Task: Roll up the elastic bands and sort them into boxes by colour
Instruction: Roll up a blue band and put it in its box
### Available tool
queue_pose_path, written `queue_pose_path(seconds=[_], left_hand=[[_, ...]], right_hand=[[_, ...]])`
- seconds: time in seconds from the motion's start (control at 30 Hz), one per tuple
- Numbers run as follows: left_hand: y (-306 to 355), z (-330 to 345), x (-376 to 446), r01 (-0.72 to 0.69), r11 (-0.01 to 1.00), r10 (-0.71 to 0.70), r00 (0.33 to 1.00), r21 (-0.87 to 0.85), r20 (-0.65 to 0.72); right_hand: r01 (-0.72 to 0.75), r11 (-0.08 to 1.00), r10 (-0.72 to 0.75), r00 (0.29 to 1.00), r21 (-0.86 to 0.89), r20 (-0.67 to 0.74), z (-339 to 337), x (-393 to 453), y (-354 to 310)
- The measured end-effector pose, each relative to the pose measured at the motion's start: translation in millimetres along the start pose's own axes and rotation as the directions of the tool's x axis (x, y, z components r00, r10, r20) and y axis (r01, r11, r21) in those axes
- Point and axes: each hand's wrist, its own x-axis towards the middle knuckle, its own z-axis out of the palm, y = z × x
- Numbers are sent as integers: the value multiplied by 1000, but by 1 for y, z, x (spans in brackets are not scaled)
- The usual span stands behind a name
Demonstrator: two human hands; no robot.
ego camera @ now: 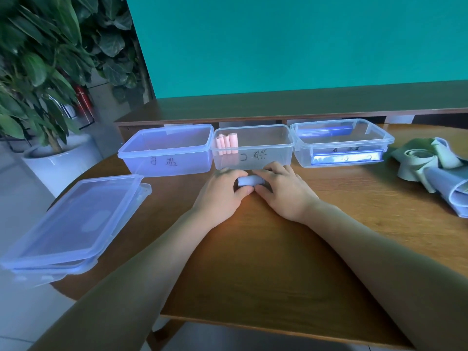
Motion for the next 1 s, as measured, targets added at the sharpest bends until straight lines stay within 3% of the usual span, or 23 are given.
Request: queue_pose_path(seconds=[0.13, 0.33, 0.47, 0.63, 1.0], left_hand=[[-4, 0, 10, 19, 1000, -20, 999, 16, 40], [-6, -4, 14, 57, 994, -55, 998, -89, 23], [-3, -7, 11, 67, 980, -63, 998, -186, 30], [-4, -9, 8, 88, 960, -81, 996, -267, 37], [-3, -10, 5, 93, 910, -90, 996, -404, 27]], right_hand=[[7, 999, -8, 1000, 51, 21, 0, 10, 5], [56, 955, -44, 998, 290, -46, 1, 16, 15], [41, 864, -15, 998, 502, -57, -3, 13, 19], [-23, 766, 73, 996, 642, -51, -7, 9, 15], [4, 574, 121, 989, 819, -90, -13, -1, 9]])
